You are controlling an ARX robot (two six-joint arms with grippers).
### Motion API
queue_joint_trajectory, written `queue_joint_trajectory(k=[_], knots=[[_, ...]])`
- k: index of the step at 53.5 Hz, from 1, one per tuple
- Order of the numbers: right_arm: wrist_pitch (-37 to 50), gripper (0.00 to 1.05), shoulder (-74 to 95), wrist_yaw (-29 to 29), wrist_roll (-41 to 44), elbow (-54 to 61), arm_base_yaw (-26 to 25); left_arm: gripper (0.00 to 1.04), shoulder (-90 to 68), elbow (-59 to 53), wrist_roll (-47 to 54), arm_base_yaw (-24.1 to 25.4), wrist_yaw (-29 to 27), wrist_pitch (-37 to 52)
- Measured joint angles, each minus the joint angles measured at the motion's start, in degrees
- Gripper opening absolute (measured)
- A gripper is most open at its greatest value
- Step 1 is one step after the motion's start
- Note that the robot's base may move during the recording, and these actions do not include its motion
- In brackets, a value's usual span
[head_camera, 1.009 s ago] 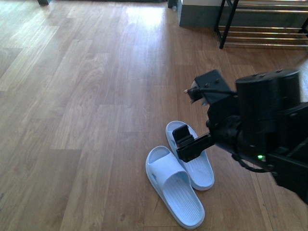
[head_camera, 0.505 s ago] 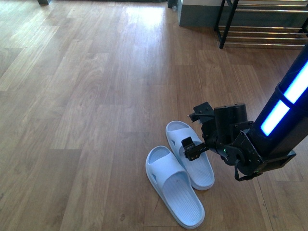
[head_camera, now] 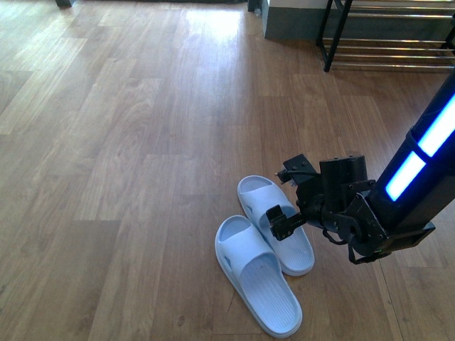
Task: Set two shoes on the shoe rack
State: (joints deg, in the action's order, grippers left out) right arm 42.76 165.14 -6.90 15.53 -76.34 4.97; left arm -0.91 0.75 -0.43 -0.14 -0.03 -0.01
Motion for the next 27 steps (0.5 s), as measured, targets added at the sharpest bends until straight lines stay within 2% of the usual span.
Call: queue_joint_trajectory(k=[11,27], knots=[[1.4,0.96,-3.9,-3.4,3.4,6.3,0.0,0.95,0.0,0.0,0.0,0.0,0.0,0.0],[1.6,0.96,0.6,2.1,3.6,-2.0,-1.6,0.95,0.0,0.0,0.0,0.0,0.0,0.0]])
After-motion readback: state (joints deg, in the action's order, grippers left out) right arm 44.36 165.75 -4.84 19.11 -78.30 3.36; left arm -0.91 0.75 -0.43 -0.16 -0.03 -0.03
